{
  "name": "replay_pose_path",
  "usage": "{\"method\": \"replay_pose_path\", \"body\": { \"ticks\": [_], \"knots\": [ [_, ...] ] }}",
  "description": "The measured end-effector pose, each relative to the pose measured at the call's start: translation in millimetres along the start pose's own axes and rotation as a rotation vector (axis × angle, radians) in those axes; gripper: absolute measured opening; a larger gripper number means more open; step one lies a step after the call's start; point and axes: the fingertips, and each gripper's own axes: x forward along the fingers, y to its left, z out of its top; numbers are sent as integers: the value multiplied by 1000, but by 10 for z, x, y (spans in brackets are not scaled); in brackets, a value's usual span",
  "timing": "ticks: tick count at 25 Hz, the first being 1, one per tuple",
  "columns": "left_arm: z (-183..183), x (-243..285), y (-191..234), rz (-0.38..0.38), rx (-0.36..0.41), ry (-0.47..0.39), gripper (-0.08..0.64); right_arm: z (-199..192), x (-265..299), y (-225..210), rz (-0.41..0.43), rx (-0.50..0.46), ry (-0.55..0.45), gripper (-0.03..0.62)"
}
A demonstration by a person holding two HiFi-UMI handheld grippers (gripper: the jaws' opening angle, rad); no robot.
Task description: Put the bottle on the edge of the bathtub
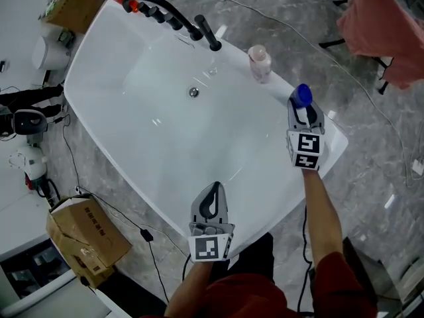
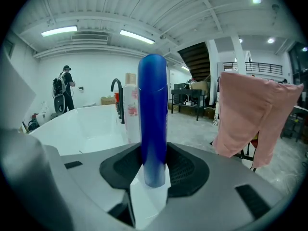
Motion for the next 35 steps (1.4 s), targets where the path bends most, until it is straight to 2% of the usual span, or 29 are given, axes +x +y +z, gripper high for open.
{"method": "replay_pose_path", "body": {
  "ticks": [4,11,15,17,25,30,35],
  "knots": [
    [-16,10,22,9,-22,10,5,-3,162,-6,-15,-3,-7,149],
    [-31,52,-53,-32,0,24,5,25,188,5,-23,4,-14,155],
    [40,77,-78,-40,-6,2,5,-23,145,3,-5,37,7,225],
    [54,68,-72,-45,-4,2,5,-100,84,-5,-7,45,27,238],
    [185,-48,61,-51,-23,-43,5,-399,-504,290,3,56,100,242],
    [211,-235,207,-53,-46,-48,5,-540,-1104,761,59,68,151,242],
    [202,-454,442,-76,-80,-58,5,-461,-1765,1221,77,90,156,242]
  ]
}}
